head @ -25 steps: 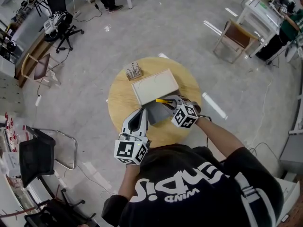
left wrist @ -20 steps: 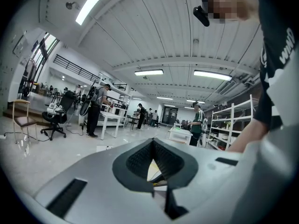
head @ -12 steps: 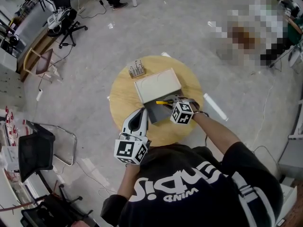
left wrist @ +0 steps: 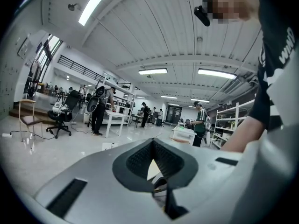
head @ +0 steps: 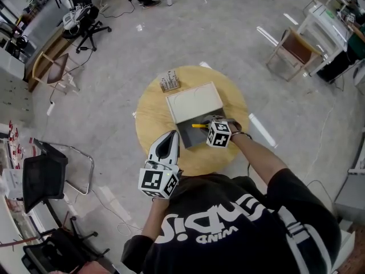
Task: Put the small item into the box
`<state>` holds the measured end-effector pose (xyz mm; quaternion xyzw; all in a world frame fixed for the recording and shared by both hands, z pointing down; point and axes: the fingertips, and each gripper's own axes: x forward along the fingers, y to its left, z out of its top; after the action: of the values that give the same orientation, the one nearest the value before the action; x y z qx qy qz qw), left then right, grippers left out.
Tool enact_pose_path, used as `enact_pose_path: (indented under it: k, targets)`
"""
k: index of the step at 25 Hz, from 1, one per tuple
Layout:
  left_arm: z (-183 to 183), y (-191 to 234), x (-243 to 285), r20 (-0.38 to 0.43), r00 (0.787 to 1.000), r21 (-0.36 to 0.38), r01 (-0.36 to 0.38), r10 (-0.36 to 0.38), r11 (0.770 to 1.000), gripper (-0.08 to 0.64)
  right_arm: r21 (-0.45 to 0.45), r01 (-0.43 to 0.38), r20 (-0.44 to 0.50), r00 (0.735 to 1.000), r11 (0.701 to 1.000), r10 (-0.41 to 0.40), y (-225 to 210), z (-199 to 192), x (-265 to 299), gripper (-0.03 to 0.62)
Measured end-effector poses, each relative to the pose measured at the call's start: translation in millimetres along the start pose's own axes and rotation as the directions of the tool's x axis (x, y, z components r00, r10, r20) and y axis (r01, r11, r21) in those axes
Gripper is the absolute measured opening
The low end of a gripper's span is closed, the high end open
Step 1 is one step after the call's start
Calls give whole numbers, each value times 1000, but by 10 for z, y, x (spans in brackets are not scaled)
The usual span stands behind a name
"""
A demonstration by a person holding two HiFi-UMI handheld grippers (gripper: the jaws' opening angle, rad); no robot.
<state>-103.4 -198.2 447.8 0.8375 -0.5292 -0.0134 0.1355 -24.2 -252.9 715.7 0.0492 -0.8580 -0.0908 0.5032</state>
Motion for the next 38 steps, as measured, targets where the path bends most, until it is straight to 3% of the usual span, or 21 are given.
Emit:
enact_pose_path:
  k: [16, 38]
  targets:
    - [-44, 82, -33, -15, 1000, 0, -21, 21, 1000, 9, 18, -74, -75, 994, 997, 75, 119, -110, 249, 55]
    - [-40, 127, -33, -20, 1000, 0, -21, 21, 1000, 9, 42, -77, -97, 992, 996, 81, 120, -165, 313, 57]
